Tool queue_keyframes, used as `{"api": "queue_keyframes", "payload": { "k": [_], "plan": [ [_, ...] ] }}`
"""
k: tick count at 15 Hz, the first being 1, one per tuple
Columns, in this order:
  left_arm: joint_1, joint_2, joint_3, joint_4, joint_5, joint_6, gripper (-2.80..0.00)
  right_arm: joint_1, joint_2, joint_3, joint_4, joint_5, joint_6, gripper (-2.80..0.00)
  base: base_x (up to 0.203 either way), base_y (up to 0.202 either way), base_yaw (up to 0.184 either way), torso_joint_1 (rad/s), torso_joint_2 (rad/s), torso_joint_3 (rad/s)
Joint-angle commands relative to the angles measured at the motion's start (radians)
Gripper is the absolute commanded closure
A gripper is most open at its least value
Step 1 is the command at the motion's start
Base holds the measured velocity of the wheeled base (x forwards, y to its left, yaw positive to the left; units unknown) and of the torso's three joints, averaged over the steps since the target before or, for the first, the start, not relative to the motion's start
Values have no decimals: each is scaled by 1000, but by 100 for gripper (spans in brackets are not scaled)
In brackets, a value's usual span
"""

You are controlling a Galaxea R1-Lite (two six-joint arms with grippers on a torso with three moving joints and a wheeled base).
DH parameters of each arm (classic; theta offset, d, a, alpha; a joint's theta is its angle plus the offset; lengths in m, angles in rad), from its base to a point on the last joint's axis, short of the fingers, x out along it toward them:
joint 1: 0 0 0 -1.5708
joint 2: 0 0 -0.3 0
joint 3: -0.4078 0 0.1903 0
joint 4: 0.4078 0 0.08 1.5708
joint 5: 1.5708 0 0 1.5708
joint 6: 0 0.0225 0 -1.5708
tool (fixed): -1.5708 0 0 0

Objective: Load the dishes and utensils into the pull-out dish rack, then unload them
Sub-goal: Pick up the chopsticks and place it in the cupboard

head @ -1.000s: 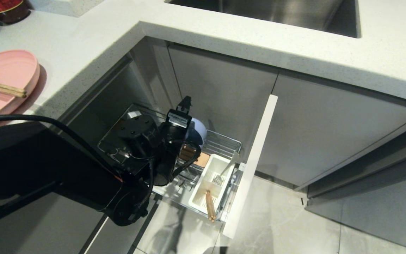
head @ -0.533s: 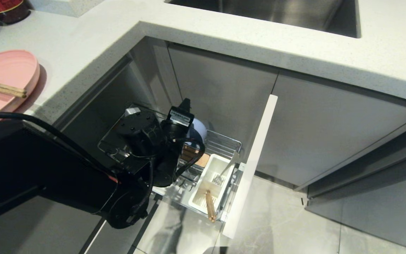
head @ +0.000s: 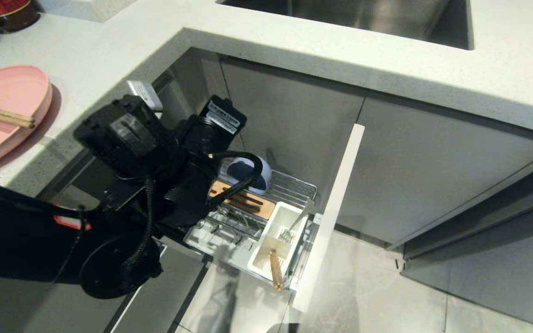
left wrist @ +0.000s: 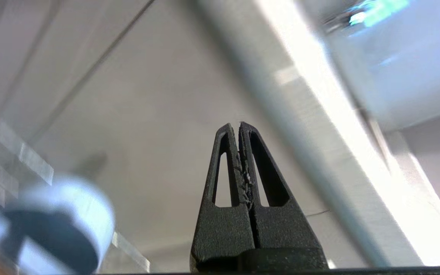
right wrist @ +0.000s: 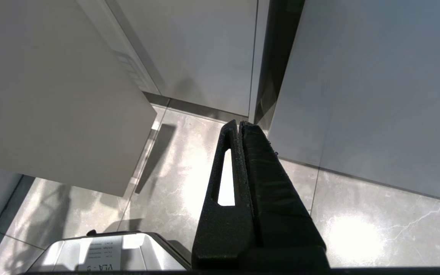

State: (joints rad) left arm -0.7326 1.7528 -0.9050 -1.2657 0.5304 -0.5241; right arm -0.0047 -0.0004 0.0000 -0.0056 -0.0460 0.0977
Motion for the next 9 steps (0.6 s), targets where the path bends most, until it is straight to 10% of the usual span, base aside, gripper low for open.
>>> {"api": "queue_keyframes", "payload": {
  "k": [1,9],
  "plan": [
    [-14,-107,-25,-6,0,91,0,0,-4,0,-1,0,1,0,0,0,0,0,0,0],
    [-71,-506,-147,305,-79,130,0,0,-4,0,-1,0,1,0,0,0,0,0,0,0]
  ]
}}
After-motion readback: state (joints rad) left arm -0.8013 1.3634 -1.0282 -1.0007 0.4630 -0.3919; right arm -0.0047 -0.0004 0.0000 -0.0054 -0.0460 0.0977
